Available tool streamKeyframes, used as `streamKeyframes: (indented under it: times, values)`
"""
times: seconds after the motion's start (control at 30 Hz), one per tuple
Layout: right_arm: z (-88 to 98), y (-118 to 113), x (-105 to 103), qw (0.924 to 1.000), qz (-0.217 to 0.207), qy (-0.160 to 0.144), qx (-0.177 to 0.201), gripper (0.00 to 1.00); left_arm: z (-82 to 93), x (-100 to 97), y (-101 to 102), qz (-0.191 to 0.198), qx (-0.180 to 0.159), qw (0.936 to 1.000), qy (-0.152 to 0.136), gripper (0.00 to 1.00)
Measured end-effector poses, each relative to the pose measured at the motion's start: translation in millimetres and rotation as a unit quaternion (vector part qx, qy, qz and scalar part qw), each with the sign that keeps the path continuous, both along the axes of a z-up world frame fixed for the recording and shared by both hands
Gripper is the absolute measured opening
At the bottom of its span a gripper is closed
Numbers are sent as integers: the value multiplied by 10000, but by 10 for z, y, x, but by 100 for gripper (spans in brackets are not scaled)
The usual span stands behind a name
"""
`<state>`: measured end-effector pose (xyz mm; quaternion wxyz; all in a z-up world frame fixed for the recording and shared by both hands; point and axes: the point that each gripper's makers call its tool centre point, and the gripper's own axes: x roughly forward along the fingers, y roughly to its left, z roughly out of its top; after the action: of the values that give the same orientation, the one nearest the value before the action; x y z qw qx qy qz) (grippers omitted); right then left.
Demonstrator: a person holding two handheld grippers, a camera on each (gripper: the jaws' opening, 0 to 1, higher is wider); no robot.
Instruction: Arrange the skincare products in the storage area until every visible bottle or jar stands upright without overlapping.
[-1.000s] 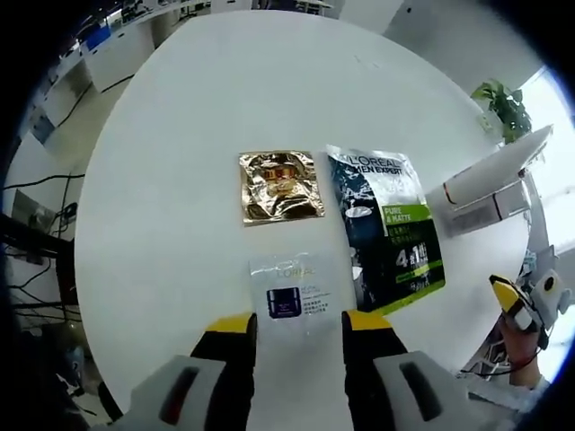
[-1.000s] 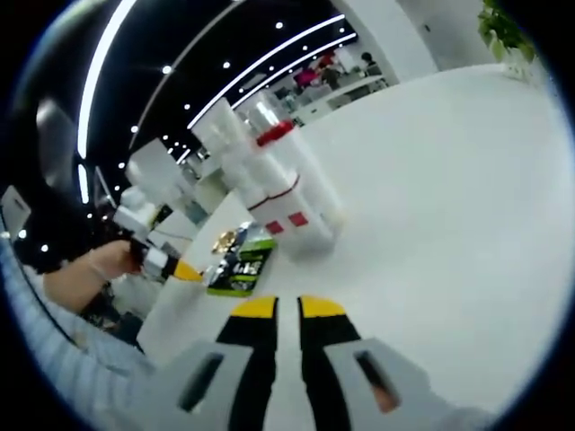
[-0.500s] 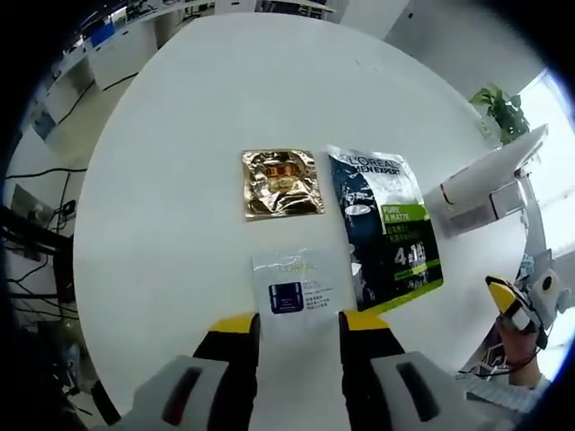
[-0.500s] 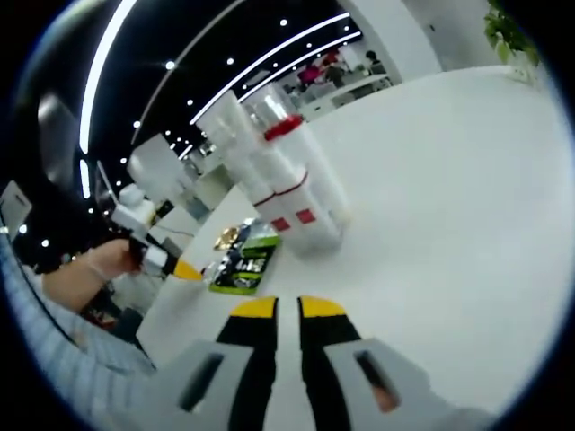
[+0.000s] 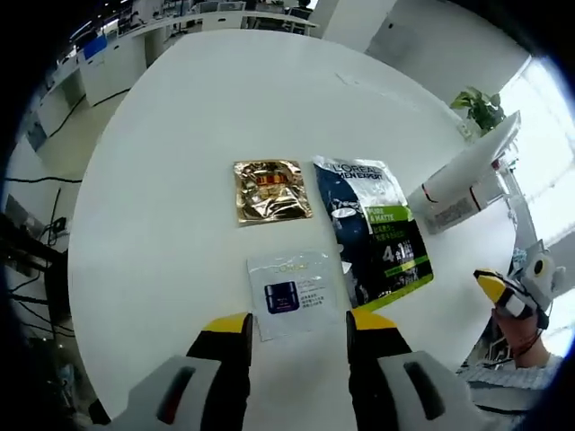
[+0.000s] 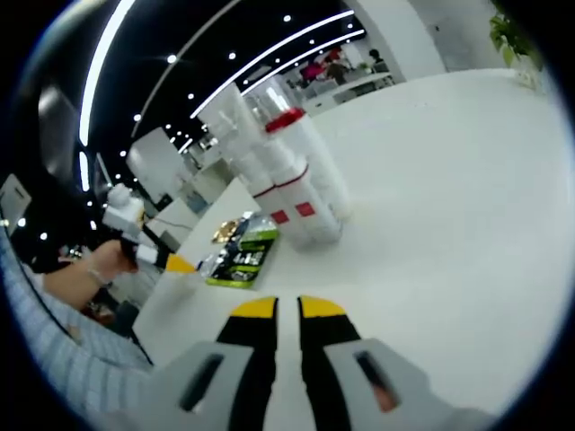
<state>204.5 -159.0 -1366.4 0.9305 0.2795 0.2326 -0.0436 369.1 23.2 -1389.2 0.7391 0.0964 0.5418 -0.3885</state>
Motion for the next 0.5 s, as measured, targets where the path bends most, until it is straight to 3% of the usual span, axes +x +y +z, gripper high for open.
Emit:
streamKeyframes:
  times: [0.13,0.33,0.5]
  values:
    - [52,45,31,9997,152,-162,-97,9,119,70,-13,-2,-432,9985,-327,43]
    - [189,87,86,9980,296,-529,-186,18,360,114,-70,-37,-1159,9890,-915,50]
    - [281,75,108,9965,320,-732,-239,23,460,116,-29,-140,-1377,9808,-1375,51]
